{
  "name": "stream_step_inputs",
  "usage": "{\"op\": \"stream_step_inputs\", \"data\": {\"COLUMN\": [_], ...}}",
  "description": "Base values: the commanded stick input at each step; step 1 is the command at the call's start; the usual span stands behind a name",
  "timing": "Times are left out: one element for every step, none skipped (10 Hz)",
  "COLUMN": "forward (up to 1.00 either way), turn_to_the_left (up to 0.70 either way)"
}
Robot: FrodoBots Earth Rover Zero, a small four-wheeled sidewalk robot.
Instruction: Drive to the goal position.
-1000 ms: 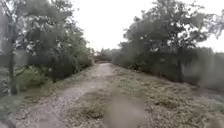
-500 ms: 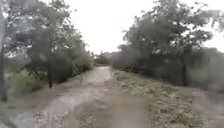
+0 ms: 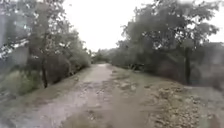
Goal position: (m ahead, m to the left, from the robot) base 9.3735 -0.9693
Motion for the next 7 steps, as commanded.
{"op": "stream_step_inputs", "data": {"forward": [0.70,0.70,0.70,0.70,0.70,0.70,0.70], "turn_to_the_left": [0.00,0.00,0.00,0.00,0.00,0.00,0.16]}}
